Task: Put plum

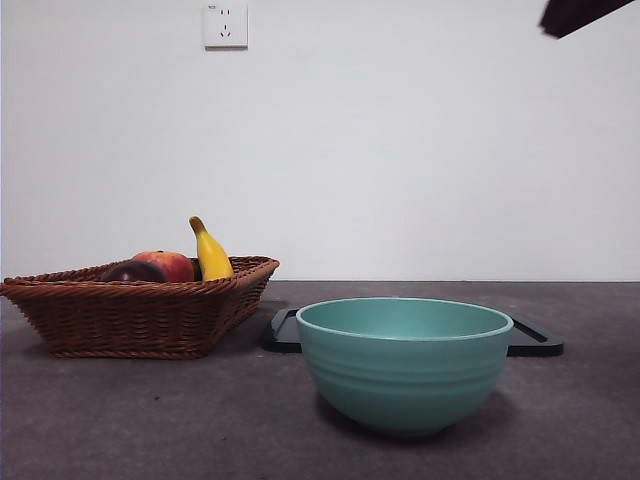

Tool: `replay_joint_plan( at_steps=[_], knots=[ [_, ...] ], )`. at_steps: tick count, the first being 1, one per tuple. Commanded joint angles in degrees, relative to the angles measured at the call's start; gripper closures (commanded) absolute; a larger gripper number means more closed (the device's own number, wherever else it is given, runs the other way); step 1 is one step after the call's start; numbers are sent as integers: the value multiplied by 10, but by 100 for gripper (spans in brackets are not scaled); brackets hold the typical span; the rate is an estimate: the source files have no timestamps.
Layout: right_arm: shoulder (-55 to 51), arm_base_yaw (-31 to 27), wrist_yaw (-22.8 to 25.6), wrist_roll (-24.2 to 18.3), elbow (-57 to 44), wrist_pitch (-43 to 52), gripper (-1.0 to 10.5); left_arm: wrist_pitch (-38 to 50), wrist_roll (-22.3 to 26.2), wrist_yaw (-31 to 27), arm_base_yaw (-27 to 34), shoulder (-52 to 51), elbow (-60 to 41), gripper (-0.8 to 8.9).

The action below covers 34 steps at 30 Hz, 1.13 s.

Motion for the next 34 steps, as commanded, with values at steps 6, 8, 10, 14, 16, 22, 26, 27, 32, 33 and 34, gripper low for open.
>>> replay_joint_plan(
  at_steps=[6,8,10,14,16,22,26,27,32,33,34],
  knots=[
    [-130,-182,11,-28,-77,217,942,-5,-2,-1,2,-1,-12,807],
    [-171,-226,16,-37,-120,263,942,-5,-2,-1,2,-1,-12,807],
    [-225,-272,18,-46,-184,309,942,-5,-2,-1,2,-1,-12,807],
    [-304,-308,77,-51,-299,393,942,-5,-2,-1,2,-1,-12,807],
    [-332,-309,108,-51,-342,431,942,-5,-2,-1,2,-1,-12,807],
    [-413,-303,167,-50,-458,532,942,-5,-2,-1,2,-1,-12,807],
    [-452,-301,187,-49,-513,571,942,-5,-2,-1,2,-1,-12,807],
    [-460,-301,193,-49,-524,577,942,-5,-2,-1,2,-1,-12,807],
    [-489,-301,198,-49,-560,583,942,-5,-2,-1,2,-1,-12,807],
    [-494,-301,202,-49,-565,584,942,-5,-2,-1,2,-1,-12,807],
    [-499,-301,208,-48,-570,583,942,-5,-2,-1,2,-1,-12,807]
  ],
)
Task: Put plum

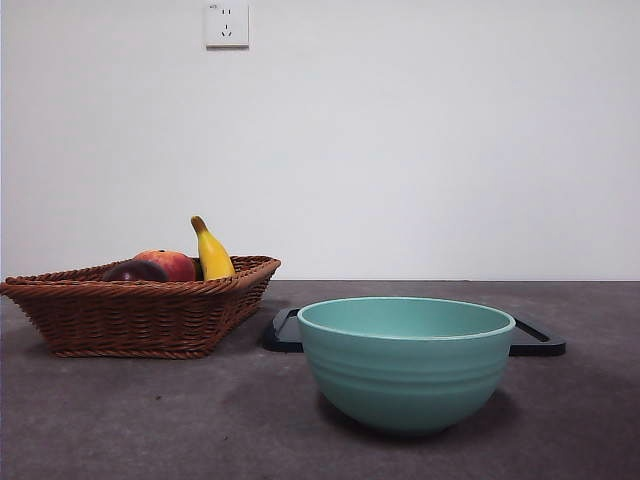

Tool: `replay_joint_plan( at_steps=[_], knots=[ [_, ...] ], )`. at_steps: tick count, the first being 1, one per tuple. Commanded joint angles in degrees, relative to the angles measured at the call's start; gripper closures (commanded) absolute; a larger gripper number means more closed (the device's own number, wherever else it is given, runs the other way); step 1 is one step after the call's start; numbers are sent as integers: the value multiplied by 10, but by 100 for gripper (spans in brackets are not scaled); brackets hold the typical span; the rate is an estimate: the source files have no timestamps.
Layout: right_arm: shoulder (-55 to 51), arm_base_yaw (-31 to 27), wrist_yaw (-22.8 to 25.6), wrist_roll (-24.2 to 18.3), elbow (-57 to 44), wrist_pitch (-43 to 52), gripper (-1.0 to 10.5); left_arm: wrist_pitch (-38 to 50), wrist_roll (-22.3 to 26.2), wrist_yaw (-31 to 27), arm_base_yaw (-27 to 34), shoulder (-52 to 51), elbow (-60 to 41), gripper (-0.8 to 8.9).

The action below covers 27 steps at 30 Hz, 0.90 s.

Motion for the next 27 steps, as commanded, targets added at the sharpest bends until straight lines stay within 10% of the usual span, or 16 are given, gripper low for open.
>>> replay_joint_plan(
  at_steps=[1,27],
  knots=[
    [-16,0,12,0,-15,8,942,-5,-2,-1,2,-1,-12,807],
    [-26,0,9,2,-18,-120,942,-5,-2,-1,2,-1,-12,807]
  ],
)
